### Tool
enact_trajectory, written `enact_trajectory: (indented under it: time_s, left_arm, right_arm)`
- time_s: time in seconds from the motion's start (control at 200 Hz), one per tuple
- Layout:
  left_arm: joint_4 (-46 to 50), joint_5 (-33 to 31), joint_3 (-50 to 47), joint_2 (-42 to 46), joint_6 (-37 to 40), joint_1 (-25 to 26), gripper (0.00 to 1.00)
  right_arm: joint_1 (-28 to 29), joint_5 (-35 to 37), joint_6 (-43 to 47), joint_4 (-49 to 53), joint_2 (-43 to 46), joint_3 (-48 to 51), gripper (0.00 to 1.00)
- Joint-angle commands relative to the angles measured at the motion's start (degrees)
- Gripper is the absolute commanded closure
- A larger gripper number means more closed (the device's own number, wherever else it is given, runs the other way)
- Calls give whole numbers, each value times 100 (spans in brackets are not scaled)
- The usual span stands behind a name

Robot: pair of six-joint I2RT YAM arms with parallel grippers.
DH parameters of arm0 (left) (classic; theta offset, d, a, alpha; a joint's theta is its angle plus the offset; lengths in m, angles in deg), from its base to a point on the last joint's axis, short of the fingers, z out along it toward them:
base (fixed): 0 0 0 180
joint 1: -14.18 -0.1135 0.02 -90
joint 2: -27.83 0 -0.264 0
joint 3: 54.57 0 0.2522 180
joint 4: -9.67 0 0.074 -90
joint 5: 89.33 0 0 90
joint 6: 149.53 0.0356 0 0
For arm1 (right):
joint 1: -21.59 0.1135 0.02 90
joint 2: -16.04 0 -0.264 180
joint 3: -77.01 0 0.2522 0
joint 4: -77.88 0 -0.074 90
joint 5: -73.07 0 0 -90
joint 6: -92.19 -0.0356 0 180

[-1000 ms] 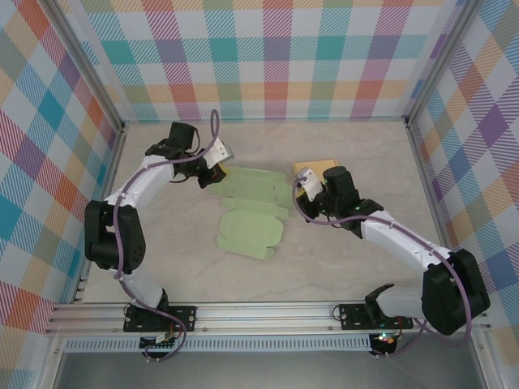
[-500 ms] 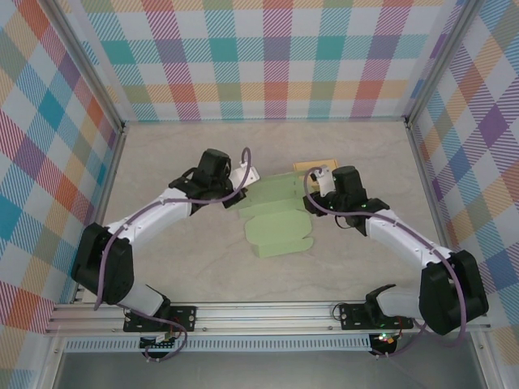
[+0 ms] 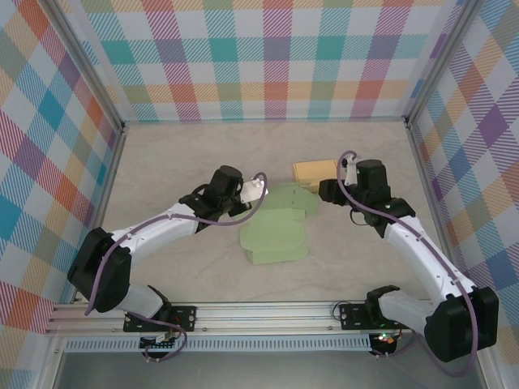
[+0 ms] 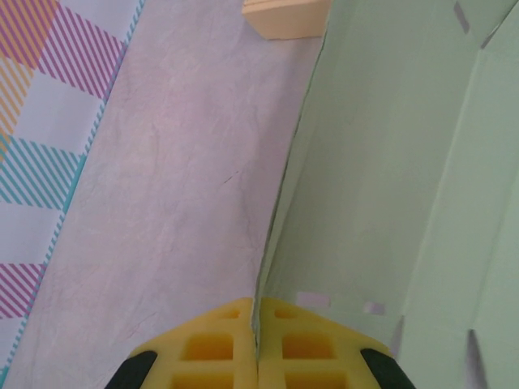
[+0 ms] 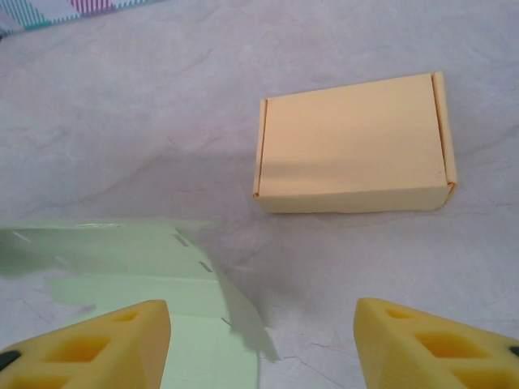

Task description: Fold the paper box

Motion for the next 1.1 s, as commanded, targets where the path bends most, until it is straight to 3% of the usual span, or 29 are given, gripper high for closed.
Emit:
enact_trajectory:
  time_s: [0.0,0.075,0.16,0.325,0.53,0.755,0.955,1.095]
  left_arm:
    - [-401,-373,-75,-98,-285,37,100]
    - [-513,-322,-137,-134,-355,52,100]
    - [-585,-267,-165,-196,-389,60,100]
    - [-758,-159,-234,-208,-345,61,100]
    - [-1320,377,-673,20,-189,61,100]
    - [-1878,929,-1059,147,-55,163,100]
    - [-2350,451,-1162,53,330,453,100]
    - [-2387,-307,-845,-152,-57,483,100]
  right_arm:
    - [1,-110,-309,253,-120,-26,37]
    - [-6,-218,-433,198,-228,92,36]
    - [-6,-667,-507,-75,-325,302,26]
    - [-6,-998,-505,-200,-707,436,19]
    - [-177,-339,-747,-193,-1439,353,23]
    - [-804,-443,-1075,-912,-2172,247,36]
    - [-913,-755,-1256,-1281,-2678,-16,39]
    - [-912,-790,-1266,-1281,-2642,-33,39]
